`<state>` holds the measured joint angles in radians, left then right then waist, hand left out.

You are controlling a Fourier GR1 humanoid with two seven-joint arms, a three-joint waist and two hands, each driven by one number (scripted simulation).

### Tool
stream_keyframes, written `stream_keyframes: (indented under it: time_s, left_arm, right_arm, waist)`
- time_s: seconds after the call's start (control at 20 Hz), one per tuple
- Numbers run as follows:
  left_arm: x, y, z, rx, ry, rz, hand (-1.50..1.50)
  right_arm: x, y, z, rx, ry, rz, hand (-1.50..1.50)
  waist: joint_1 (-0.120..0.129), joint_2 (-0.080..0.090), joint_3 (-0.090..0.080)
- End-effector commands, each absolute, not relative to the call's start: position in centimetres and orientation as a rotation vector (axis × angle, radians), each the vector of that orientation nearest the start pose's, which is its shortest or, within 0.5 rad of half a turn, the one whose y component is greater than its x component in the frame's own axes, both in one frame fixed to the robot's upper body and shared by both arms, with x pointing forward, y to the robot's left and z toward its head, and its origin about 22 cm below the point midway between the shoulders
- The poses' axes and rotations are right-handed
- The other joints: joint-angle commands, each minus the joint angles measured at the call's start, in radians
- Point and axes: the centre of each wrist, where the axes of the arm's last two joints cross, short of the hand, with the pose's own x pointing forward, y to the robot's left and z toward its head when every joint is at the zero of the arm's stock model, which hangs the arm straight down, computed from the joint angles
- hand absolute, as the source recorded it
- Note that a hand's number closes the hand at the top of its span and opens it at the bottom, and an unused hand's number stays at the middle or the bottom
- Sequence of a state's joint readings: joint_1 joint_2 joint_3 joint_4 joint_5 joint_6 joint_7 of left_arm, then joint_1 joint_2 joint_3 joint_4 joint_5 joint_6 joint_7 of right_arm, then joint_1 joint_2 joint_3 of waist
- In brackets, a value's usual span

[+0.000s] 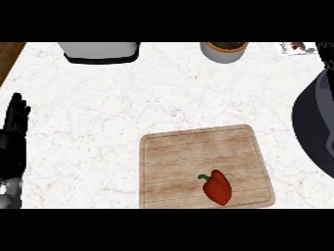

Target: Pick the bell pepper from the cutting board and place it in the pot

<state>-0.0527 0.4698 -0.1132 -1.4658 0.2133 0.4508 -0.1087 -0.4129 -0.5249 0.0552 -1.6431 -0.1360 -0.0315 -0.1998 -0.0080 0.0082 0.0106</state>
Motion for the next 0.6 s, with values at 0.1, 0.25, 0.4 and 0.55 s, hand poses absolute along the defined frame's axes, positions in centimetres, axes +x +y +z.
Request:
stream_keyframes:
  time_s: [0.1, 0.25, 0.4, 0.55]
  left_arm:
    - [24.5, 31.4, 1.4, 0.525, -1.529, -0.049, 0.0]
    - [23.4, 33.3, 1.0, 0.529, -1.443, -0.12, 0.0]
    - [22.4, 33.6, 0.5, 0.482, -1.376, -0.093, 0.0]
    - [23.0, 33.3, 1.6, 0.458, -1.376, -0.109, 0.0]
  right_arm:
    - [29.2, -29.5, 8.4, -0.154, -1.77, 0.429, 1.5]
    - [25.9, -31.2, 2.1, -0.152, -1.369, 0.407, 1.5]
    - [24.9, -32.4, 5.7, -0.674, -1.788, 0.74, -1.5]
    - [19.9, -30.6, 1.4, -0.641, -1.86, 0.712, -1.5]
  waist:
    - [-0.004, -0.004, -0.009]
    - [-0.011, 0.003, -0.009]
    - [-0.044, -0.022, -0.008]
    - [-0.028, -0.015, -0.009]
